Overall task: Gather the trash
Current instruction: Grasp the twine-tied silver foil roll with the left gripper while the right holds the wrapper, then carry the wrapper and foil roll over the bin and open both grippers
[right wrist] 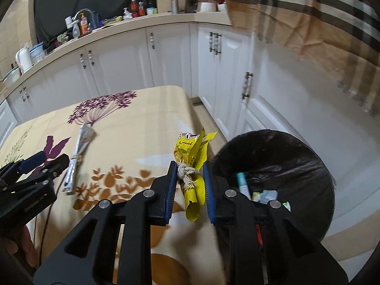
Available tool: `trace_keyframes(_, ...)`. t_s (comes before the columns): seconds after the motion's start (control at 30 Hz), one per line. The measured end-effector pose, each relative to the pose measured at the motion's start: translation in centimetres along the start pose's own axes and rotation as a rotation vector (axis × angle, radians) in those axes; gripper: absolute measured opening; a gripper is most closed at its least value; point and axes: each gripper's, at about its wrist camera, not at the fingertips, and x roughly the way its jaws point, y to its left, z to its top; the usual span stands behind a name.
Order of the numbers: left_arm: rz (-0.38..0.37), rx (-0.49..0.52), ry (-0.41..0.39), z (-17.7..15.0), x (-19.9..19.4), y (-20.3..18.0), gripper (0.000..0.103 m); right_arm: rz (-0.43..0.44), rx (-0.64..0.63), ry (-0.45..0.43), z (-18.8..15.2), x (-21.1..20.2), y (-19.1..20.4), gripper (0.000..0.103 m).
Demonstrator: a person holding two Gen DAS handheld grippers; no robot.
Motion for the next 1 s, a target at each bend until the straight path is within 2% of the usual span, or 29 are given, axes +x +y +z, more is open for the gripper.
trace_keyframes(0.1, -0.018, 0.0, 0.055, 0.2, 1.3, -0.5, 0.063, -0.004, 0.017, -0.002, -0.2, -0.1, -1.1, 0.021)
trace_keyframes(0.17, -0.025, -0.008, 0.077, 0.2, 1.7, -0.6, 0.059, -0.004, 0.027, -0.004, -0.2, -0.1, -1.7, 0.021)
trace_keyframes(0.4, 0.008, 0.053, 0.079, 0.2, 1.9, -1.6, 0.02, 0.001, 0.043, -0.01, -0.4, -0.2, -2.5, 0.021)
trace_keyframes(0.7, 0.002, 0.074, 0.027, -0.2, 0.2, -2.0, 0.019, 0.012, 0.042, -0.035, -0.7, -1.5, -2.1, 0.021)
trace_keyframes(1.0, -0.012, 0.056, -0.045, -1.0, -3.4, -1.8, 0.019, 0.014, 0.033, -0.069, -1.2, -3.8, -1.6, 0.021)
